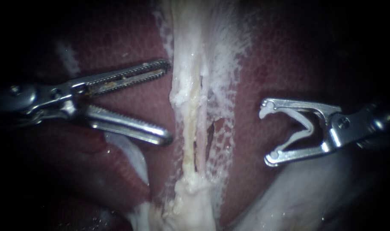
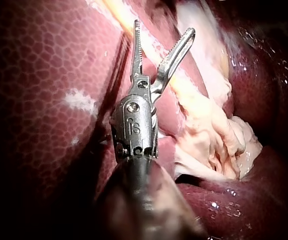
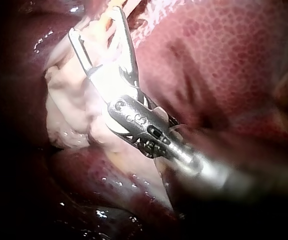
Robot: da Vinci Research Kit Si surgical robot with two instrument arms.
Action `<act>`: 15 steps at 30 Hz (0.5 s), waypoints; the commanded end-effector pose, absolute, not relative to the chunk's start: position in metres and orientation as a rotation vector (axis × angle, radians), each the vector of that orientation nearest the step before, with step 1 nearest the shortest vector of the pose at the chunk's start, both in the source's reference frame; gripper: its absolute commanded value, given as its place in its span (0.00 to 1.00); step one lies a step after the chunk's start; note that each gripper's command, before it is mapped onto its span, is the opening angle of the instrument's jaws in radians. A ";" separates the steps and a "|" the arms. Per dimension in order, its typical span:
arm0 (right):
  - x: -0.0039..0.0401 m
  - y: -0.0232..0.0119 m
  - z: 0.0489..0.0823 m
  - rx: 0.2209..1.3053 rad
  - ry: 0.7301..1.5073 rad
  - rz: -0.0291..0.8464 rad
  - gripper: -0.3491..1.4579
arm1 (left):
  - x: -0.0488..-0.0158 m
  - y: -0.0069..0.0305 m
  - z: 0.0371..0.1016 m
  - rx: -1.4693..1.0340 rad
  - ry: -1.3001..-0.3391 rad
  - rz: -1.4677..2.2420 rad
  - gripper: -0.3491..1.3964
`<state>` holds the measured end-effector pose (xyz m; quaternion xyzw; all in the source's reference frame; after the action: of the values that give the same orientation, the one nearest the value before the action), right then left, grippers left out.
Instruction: Grabbing gallbladder
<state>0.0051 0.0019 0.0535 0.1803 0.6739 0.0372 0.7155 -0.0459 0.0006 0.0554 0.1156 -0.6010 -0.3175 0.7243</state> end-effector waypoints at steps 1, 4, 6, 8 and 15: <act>0.0051 0.0019 0.0535 0.399 1.492 0.082 0.52 | -0.0460 0.0005 0.0555 0.257 -1.321 -0.710 0.53; 0.0051 0.0019 0.0535 0.399 1.492 0.083 0.52 | -0.0460 0.0006 0.0560 0.256 -1.307 -0.735 0.51; 0.0051 0.0019 0.0535 0.399 1.492 0.083 0.52 | -0.0458 0.0007 0.0564 0.251 -1.295 -0.756 0.49; 0.0051 0.0019 0.0535 0.399 1.492 0.083 0.52 | -0.0455 0.0010 0.0568 0.244 -1.288 -0.771 0.49; 0.0051 0.0018 0.0535 0.399 1.492 0.082 0.52 | -0.0446 0.0015 0.0580 0.219 -1.258 -0.815 0.49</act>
<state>0.0051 0.0018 0.0535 0.1803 0.6739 0.0373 0.7156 -0.0445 0.0016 0.0581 0.0989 -0.5683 -0.3735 0.7265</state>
